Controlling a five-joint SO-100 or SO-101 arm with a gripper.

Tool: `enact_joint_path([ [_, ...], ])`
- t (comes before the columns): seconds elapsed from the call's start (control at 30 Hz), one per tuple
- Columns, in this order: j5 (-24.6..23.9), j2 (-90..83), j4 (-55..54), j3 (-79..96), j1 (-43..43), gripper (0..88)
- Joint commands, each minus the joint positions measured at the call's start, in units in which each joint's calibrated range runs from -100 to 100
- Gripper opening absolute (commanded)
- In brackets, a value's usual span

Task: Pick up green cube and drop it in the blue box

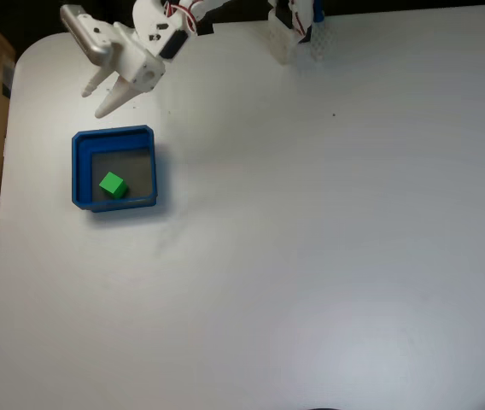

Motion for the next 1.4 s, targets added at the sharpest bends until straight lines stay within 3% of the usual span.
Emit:
enact_joint_path([
  [0.0, 0.2, -15.0, -0.4, 8.5, 0.0, 21.8],
  [0.97, 0.3, -75.2, -1.2, 71.4, -2.7, 21.5],
  [1.37, 0.3, -91.3, -1.2, 90.8, -3.0, 21.5],
])
